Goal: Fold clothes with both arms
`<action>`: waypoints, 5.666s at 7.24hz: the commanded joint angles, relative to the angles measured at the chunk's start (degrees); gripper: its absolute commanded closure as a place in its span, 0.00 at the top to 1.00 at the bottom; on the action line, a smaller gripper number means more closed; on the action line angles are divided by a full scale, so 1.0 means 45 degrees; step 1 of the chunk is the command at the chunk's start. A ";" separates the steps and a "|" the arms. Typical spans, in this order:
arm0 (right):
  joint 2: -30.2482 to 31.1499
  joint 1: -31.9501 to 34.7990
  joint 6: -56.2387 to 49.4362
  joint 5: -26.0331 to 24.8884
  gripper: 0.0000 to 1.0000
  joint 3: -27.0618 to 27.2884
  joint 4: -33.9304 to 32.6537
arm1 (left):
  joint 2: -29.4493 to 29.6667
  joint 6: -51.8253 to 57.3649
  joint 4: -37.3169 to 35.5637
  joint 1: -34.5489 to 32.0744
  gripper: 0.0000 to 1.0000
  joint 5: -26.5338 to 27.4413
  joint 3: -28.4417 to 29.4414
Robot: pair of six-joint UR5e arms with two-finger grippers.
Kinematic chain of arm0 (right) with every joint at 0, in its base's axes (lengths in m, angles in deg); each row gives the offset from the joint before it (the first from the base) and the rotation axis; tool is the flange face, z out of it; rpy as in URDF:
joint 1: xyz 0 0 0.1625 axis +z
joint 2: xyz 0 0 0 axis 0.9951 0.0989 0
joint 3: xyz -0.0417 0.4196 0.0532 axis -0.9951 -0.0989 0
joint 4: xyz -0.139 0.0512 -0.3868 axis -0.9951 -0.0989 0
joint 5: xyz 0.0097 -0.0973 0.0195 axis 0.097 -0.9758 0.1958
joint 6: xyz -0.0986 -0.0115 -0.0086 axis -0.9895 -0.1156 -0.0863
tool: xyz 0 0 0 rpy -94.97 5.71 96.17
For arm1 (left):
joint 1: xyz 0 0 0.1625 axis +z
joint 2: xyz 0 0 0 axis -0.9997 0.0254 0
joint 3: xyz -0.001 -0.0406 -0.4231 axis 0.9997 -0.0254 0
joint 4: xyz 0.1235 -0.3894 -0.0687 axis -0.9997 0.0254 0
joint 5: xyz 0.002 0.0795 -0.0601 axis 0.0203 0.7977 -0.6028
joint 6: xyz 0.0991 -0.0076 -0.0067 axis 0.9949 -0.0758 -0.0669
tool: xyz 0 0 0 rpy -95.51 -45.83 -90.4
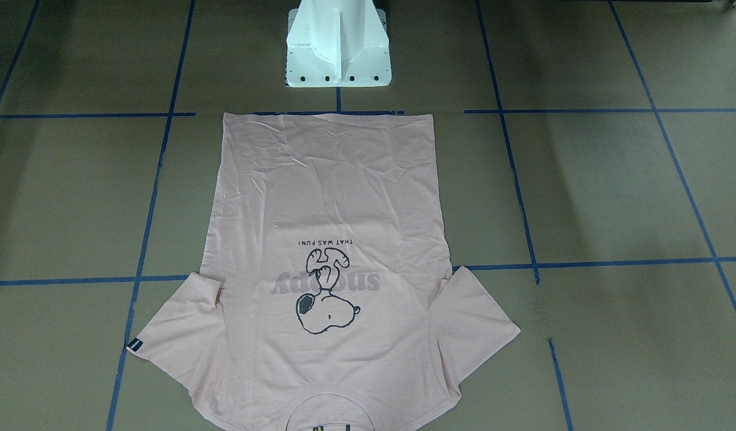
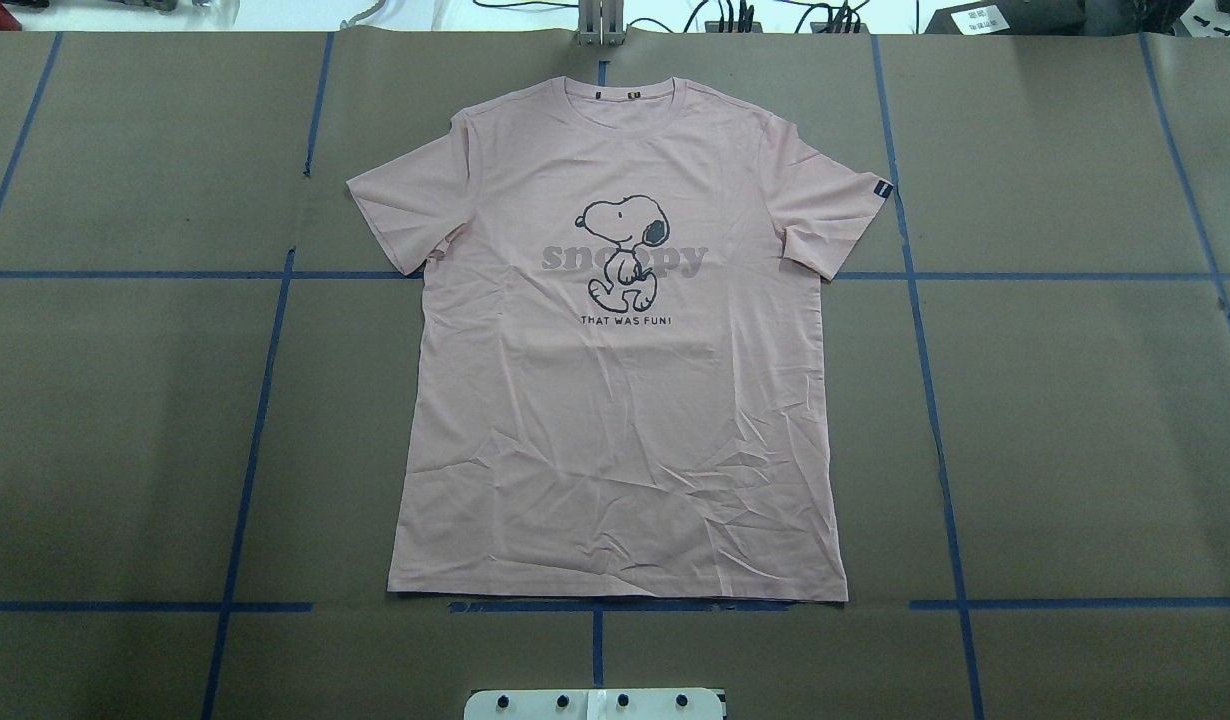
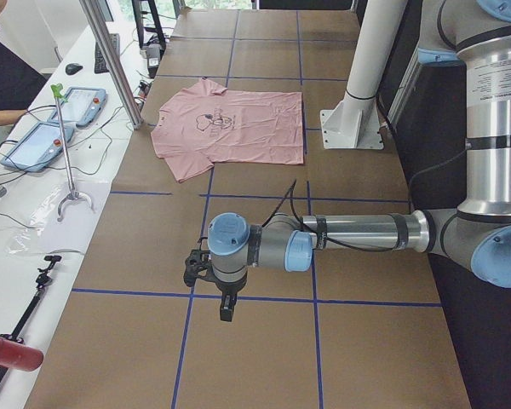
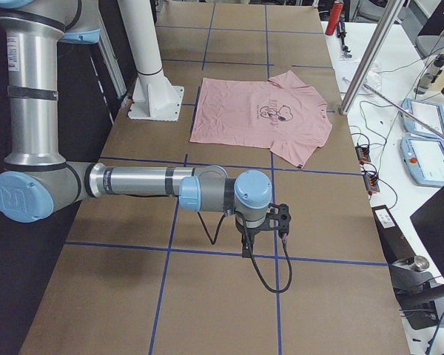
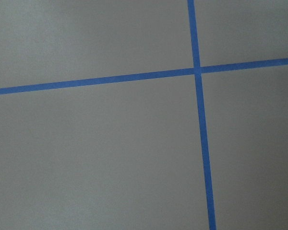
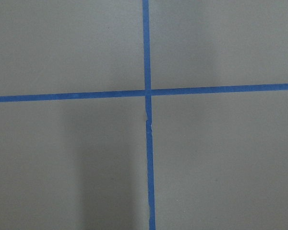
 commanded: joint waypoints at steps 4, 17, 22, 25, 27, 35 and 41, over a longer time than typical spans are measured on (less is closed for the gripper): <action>-0.2302 -0.1665 0.0119 0.0018 1.00 -0.0408 0.0487 | 0.2213 -0.0059 0.0077 0.0117 1.00 -0.0426 -0.0596; -0.8990 -0.8173 0.9514 -0.3925 0.96 -0.8691 0.8985 | 0.4485 -0.6132 0.4746 0.3047 1.00 -0.0449 0.0771; -0.8951 -0.8369 0.9475 -0.4200 0.62 -0.8966 0.8965 | 0.4485 -0.6172 0.4727 0.3028 1.00 -0.0469 0.0713; -0.9009 -0.8369 0.9416 -0.4181 0.14 -0.8947 0.8965 | 0.4505 -0.6172 0.4727 0.3027 1.00 -0.0469 0.0713; -0.9087 -0.8369 0.9164 -0.4181 0.00 -0.8908 0.8946 | 0.4505 -0.6172 0.4727 0.3027 1.00 -0.0469 0.0712; -0.9806 -0.9363 0.9688 -0.4022 0.00 -0.6835 0.8674 | 0.4388 -0.6152 0.4746 0.3027 1.00 -0.0469 0.0732; -1.3072 -1.0399 0.9729 -0.6446 0.99 -1.0060 0.8301 | 0.4466 -0.6113 0.4766 0.3027 1.00 -0.0449 0.0810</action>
